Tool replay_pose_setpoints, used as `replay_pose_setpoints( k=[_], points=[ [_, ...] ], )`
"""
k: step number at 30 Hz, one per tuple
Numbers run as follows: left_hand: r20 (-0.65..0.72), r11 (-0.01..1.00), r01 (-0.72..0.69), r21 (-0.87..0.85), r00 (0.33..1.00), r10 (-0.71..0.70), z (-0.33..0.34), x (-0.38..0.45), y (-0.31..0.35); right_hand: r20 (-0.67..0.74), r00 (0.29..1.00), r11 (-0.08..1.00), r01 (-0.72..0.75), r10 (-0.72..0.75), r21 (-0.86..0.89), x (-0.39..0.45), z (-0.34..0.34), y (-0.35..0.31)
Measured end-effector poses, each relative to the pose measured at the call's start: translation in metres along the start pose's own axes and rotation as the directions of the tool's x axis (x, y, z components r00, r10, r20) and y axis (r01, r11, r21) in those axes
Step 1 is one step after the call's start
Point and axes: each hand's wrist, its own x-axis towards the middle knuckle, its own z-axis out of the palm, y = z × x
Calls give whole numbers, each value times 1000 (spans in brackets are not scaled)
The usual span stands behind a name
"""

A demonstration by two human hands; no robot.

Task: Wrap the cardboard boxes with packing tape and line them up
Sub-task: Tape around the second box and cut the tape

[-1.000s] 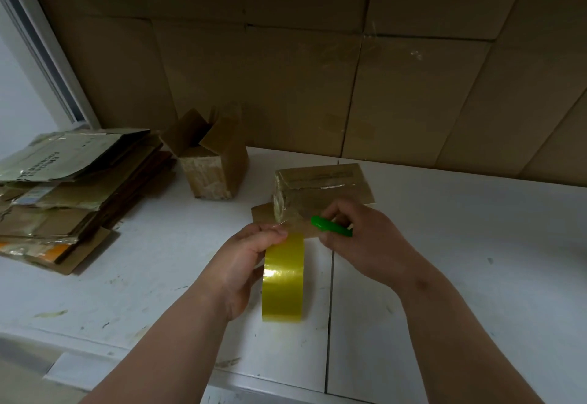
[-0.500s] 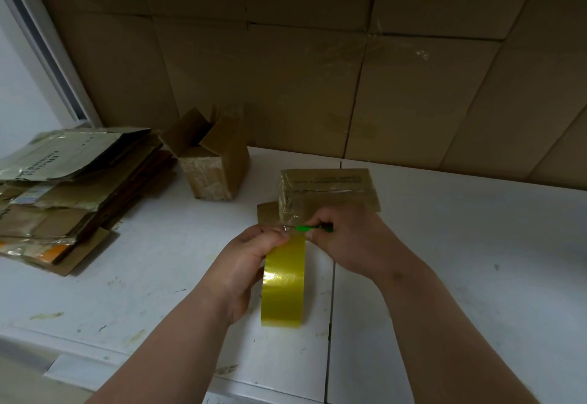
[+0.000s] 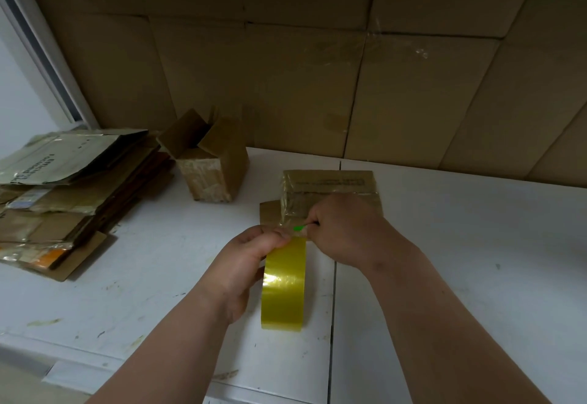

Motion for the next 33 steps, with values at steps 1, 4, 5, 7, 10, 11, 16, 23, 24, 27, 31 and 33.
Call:
replay_pose_setpoints(
  k=[1, 4, 5, 7, 10, 11, 16, 23, 24, 27, 31, 33],
  points=[
    [-1, 1000, 5, -1, 1000, -5, -1, 1, 0, -5, 1000, 999, -11, 11, -32, -2, 1, 2],
    [10, 1000, 22, 11, 1000, -22, -2, 3, 2, -30, 997, 990, -70, 67, -122, -9, 0, 12],
    [15, 999, 28, 18, 999, -28, -2, 3, 2, -37, 995, 986, -92, 87, -140, -12, 0, 17],
    [18, 999, 41, 26, 999, -42, -1, 4, 3, -50, 992, 979, -125, 119, -163, -18, 2, 25],
    [24, 998, 53, 43, 998, -54, 1, 4, 5, -60, 988, 980, -151, 144, -133, -27, 12, 32],
    [27, 997, 55, 49, 998, -56, 2, 4, 5, -60, 988, 979, -149, 142, -140, -31, 18, 34],
    [39, 995, 72, 70, 996, -74, 2, 6, 6, -35, 990, 954, -143, 139, -265, -41, 48, 39],
    [47, 996, 54, 69, 997, -58, 2, 3, 5, -122, 932, 838, -243, 341, 489, -40, 48, 17],
    [47, 996, 52, 72, 997, -56, 2, 3, 5, -81, 925, 726, -235, 371, 646, -39, 46, 8],
    [40, 996, 46, 72, 998, -49, 2, 2, 5, 107, 905, 425, -294, 411, 856, -33, 44, -10],
    [45, 996, 41, 84, 998, -45, 0, 2, 6, 271, 846, 96, -350, 459, 932, -22, 48, -13],
    [53, 996, 30, 83, 998, -35, 1, 0, 6, 293, 835, 78, -369, 466, 926, -18, 48, -13]
  ],
)
